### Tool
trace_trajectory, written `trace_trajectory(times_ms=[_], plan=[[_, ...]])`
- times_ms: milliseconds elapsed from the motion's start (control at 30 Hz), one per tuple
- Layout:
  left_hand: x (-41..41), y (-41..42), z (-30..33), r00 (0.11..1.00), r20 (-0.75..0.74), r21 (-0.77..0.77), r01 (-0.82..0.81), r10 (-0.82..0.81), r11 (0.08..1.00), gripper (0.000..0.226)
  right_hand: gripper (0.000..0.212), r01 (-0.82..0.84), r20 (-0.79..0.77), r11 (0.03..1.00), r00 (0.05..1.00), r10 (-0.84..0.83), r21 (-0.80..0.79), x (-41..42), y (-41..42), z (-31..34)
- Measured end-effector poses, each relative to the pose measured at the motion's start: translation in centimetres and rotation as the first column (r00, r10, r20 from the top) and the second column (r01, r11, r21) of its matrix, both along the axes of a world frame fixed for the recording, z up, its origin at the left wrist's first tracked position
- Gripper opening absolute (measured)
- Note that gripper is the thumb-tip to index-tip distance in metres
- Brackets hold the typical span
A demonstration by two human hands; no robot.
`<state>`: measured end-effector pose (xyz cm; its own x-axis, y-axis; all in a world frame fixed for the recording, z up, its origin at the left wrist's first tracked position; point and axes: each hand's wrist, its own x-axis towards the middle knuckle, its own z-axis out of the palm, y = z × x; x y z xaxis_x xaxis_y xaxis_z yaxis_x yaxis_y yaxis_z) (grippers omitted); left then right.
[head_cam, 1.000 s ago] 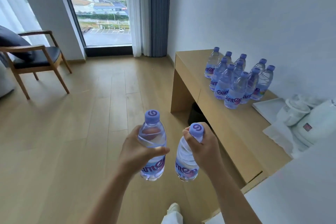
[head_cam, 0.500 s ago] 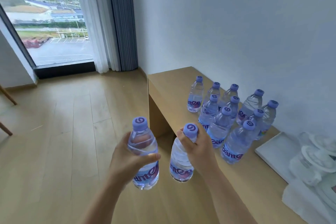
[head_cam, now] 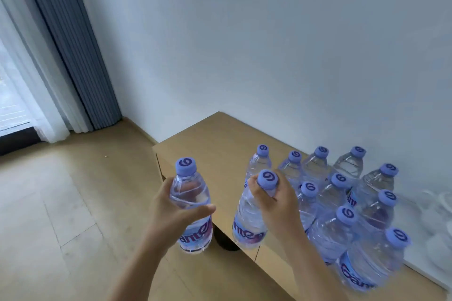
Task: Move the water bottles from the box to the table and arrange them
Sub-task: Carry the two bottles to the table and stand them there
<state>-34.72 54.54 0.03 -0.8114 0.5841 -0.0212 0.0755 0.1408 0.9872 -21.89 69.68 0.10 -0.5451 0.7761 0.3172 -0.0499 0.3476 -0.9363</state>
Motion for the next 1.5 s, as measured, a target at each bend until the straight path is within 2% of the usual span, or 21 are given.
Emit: trace_trajectory(times_ms=[100, 233, 333, 400, 500, 600, 700, 767, 833, 933, 1033, 1100, 1300, 1400, 1500], plan=[[-3.5, 2.5, 0.7, 0.999, -0.003, 0.002, 0.046, -0.046, 0.999, 0.061, 0.025, 0.067, -0.057, 0.998, 0.996, -0.066, 0.001, -1.7, 2.0, 2.7], [-7.3, 7.0, 1.4, 0.993, -0.031, 0.043, 0.118, -0.116, 0.992, 0.065, 0.027, 0.171, -0.173, 0.981, 0.973, -0.153, 0.095, -3.3, 6.3, 7.0], [-9.5, 11.7, 2.3, 0.988, -0.069, 0.076, 0.140, -0.135, 0.987, 0.053, 0.039, 0.296, -0.291, 0.949, 0.922, -0.256, 0.104, -4.2, 10.5, 10.1], [-10.6, 14.9, 3.3, 0.988, -0.089, 0.115, 0.133, -0.123, 0.984, 0.042, 0.032, 0.371, -0.318, 0.923, 0.891, -0.323, 0.103, -4.5, 13.3, 11.7], [-11.7, 20.0, 4.5, 0.981, -0.145, 0.133, 0.152, -0.133, 0.979, 0.028, 0.011, 0.458, -0.379, 0.886, 0.835, -0.399, 0.077, -4.7, 17.6, 12.6], [-12.1, 24.8, 4.9, 0.952, -0.189, 0.097, 0.261, -0.239, 0.961, 0.021, 0.013, 0.576, -0.387, 0.817, 0.761, -0.521, 0.031, -4.6, 21.6, 12.1], [-11.4, 29.0, 4.3, 0.915, -0.168, -0.006, 0.370, -0.366, 0.929, 0.029, 0.019, 0.649, -0.272, 0.760, 0.736, -0.620, 0.025, -4.6, 25.2, 10.0], [-10.7, 31.7, 3.3, 0.886, -0.092, -0.054, 0.451, -0.454, 0.891, 0.047, 0.023, 0.662, -0.122, 0.748, 0.748, -0.653, 0.052, -4.5, 27.2, 8.1], [-9.9, 34.3, 1.4, 0.822, -0.088, -0.154, 0.546, -0.562, 0.823, 0.055, 0.023, 0.669, 0.025, 0.741, 0.741, -0.671, 0.055, -4.1, 28.9, 6.0], [-8.8, 37.0, -1.3, 0.736, -0.065, -0.244, 0.643, -0.674, 0.726, 0.055, 0.034, 0.666, 0.233, 0.744, 0.717, -0.657, 0.052, -3.0, 30.6, 3.3], [-7.5, 38.8, -3.1, 0.628, -0.049, -0.330, 0.724, -0.777, 0.606, 0.051, 0.038, 0.630, 0.493, 0.770, 0.641, -0.588, 0.099, -1.8, 31.3, 1.6], [-6.8, 39.7, -3.9, 0.553, -0.029, -0.360, 0.771, -0.833, 0.525, 0.050, 0.037, 0.602, 0.606, 0.792, 0.594, -0.530, 0.103, -1.3, 31.2, 0.8], [-5.9, 40.9, -5.6, 0.401, -0.067, -0.414, 0.822, -0.914, 0.391, 0.049, 0.034, 0.564, 0.732, 0.824, 0.536, -0.421, 0.061, -1.4, 30.0, -0.4], [-5.7, 41.0, -5.8, 0.380, -0.044, -0.424, 0.830, -0.924, 0.361, 0.050, 0.033, 0.570, 0.725, 0.821, 0.548, -0.417, 0.041, -1.5, 29.5, -0.2], [-5.3, 41.0, -5.0, 0.391, -0.054, -0.399, 0.835, -0.919, 0.379, 0.043, 0.034, 0.582, 0.700, 0.813, 0.584, -0.411, -0.009, -1.6, 28.7, 0.5]])
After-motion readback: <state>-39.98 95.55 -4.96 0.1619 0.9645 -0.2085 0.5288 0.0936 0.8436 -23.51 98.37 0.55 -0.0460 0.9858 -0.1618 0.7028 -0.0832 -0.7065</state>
